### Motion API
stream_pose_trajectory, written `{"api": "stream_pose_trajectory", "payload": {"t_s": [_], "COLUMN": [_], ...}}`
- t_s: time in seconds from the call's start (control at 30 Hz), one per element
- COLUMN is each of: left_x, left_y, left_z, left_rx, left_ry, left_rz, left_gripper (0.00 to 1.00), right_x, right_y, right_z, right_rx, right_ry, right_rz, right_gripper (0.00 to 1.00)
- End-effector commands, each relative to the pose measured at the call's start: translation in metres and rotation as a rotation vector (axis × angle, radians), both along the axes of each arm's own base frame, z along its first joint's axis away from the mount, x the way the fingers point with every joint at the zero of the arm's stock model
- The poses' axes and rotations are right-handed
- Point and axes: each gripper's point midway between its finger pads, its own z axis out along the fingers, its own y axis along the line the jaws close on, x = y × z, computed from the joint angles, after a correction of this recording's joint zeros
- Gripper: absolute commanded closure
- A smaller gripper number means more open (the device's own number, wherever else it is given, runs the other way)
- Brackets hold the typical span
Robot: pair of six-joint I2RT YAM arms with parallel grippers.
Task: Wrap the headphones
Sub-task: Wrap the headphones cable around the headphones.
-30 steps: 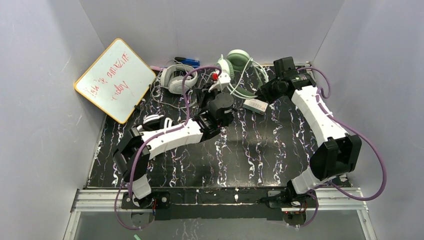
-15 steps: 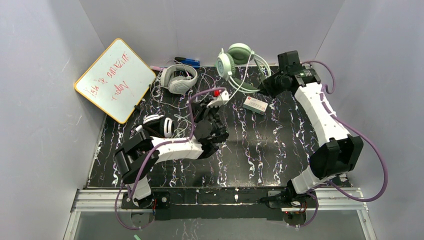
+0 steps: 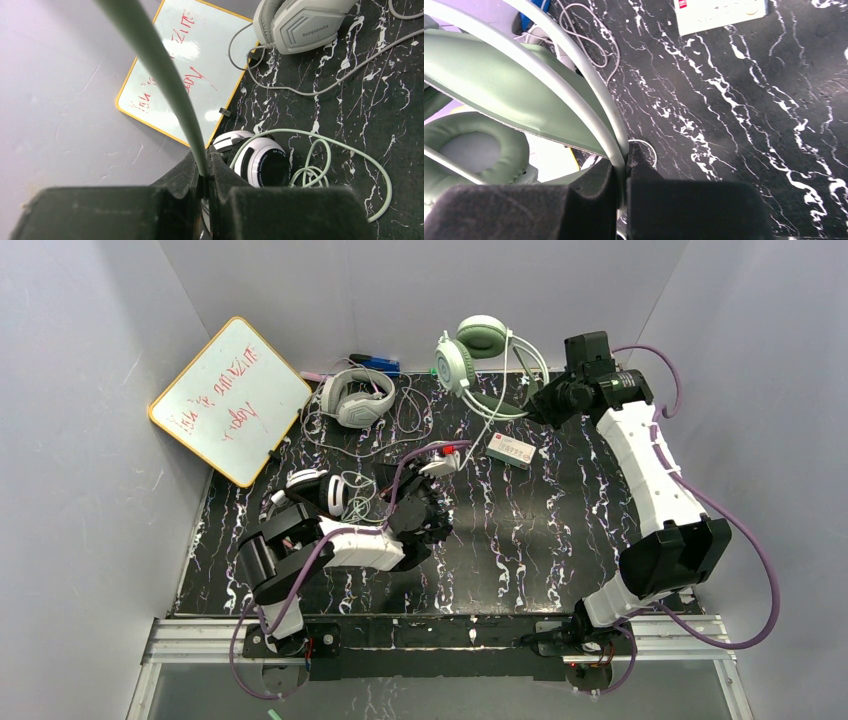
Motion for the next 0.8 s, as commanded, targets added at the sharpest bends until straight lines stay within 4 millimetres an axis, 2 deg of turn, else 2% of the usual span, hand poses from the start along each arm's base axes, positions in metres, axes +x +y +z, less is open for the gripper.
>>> {"api": "stream_pose_trajectory", "payload": {"t_s": [0.0, 0.17, 0.4, 0.43, 0.47, 0.53, 0.57, 0.6, 0.63, 0.7, 0.77], "left_x": [-0.037, -0.038, -0.036, -0.034, -0.029, -0.013, 0.009, 0.022, 0.039, 0.04, 0.037], "left_y": [0.022, 0.026, 0.018, 0.016, 0.012, -0.004, -0.01, -0.017, 0.002, 0.005, -0.01], "left_z": [-0.016, -0.002, 0.025, 0.028, 0.031, 0.033, 0.022, 0.006, -0.004, -0.005, -0.012], "left_rx": [-0.329, -0.363, -0.566, -0.583, -0.514, -0.484, -0.694, -0.835, -0.9, -0.849, -0.851], "left_ry": [0.069, 0.045, -0.185, -0.213, -0.215, -0.208, -0.192, -0.083, -0.062, -0.045, 0.04], "left_rz": [0.241, 0.219, 0.02, 0.001, -0.033, -0.139, -0.19, -0.249, -0.22, -0.244, -0.315], "left_gripper": [1.0, 1.0, 1.0, 1.0, 1.0, 1.0, 1.0, 1.0, 1.0, 1.0, 1.0], "right_x": [0.004, 0.002, 0.0, 0.0, -0.001, -0.001, -0.002, -0.002, -0.002, -0.002, -0.001], "right_y": [-0.011, -0.022, -0.027, -0.027, -0.027, -0.027, -0.028, -0.028, -0.029, -0.029, -0.029], "right_z": [0.058, 0.057, 0.057, 0.057, 0.058, 0.06, 0.061, 0.062, 0.063, 0.067, 0.069], "right_rx": [-0.007, -0.058, -0.08, -0.082, -0.085, -0.089, -0.091, -0.095, -0.097, -0.098, -0.095], "right_ry": [-0.176, -0.18, -0.215, -0.215, -0.216, -0.217, -0.219, -0.22, -0.221, -0.227, -0.233], "right_rz": [-0.008, -0.017, 0.004, 0.008, 0.01, 0.017, 0.02, 0.021, 0.022, 0.025, 0.033], "right_gripper": [0.99, 0.99, 0.99, 0.99, 0.99, 0.99, 0.99, 0.99, 0.99, 0.99, 0.99]}}
